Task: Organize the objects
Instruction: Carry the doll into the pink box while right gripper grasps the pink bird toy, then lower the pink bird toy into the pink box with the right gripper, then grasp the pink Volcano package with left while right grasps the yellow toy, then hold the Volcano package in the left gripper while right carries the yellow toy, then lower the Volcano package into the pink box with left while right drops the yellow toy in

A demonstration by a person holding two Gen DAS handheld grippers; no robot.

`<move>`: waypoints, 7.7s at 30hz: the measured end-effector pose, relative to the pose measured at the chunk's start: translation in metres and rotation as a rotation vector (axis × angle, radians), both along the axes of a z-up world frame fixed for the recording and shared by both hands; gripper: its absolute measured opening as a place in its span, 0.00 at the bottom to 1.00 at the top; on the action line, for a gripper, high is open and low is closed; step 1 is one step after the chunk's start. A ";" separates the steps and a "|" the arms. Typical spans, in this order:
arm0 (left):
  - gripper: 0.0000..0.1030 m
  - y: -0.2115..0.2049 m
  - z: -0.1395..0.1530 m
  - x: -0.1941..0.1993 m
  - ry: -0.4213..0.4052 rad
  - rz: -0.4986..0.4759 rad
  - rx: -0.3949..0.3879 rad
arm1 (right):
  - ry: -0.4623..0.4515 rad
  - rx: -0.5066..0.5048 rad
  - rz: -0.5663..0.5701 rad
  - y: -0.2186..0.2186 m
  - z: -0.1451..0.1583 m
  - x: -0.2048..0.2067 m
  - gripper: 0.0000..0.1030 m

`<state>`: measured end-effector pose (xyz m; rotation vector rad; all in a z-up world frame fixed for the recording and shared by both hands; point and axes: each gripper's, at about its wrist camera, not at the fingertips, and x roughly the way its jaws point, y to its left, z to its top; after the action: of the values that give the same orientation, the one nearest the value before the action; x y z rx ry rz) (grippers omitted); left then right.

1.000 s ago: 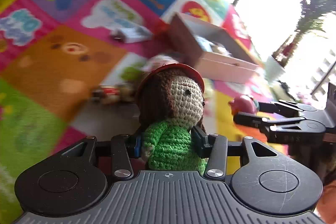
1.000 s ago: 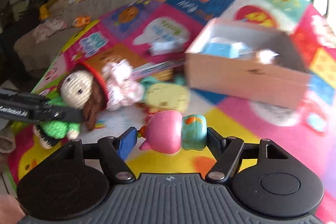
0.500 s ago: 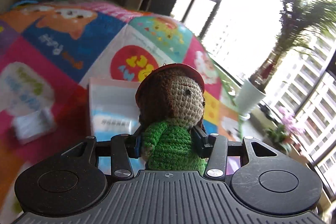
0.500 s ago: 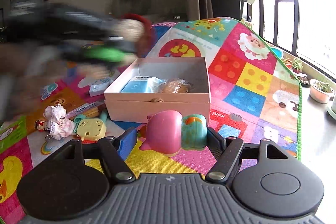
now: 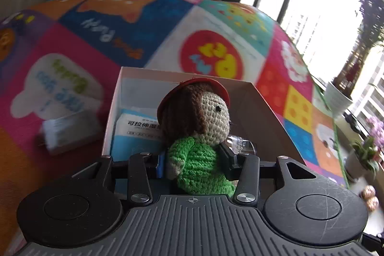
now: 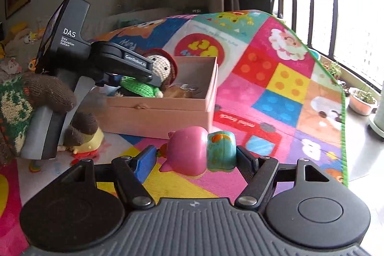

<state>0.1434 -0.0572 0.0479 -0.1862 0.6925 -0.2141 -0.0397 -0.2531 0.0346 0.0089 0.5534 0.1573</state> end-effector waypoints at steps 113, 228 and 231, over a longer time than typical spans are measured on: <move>0.45 0.097 -0.043 -0.177 -0.016 -0.119 -0.025 | 0.038 -0.198 0.096 0.054 -0.017 -0.013 0.84; 0.43 0.208 0.045 0.011 -0.137 0.034 -0.051 | -0.087 0.244 -0.067 0.029 0.161 0.185 0.85; 0.43 0.210 0.027 0.027 -0.095 0.064 -0.076 | -0.116 0.155 -0.080 0.031 0.144 0.164 0.88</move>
<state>0.1707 0.1524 0.0754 -0.2688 0.5835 -0.1870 0.1242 -0.2216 0.1789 0.1717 0.4238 0.1220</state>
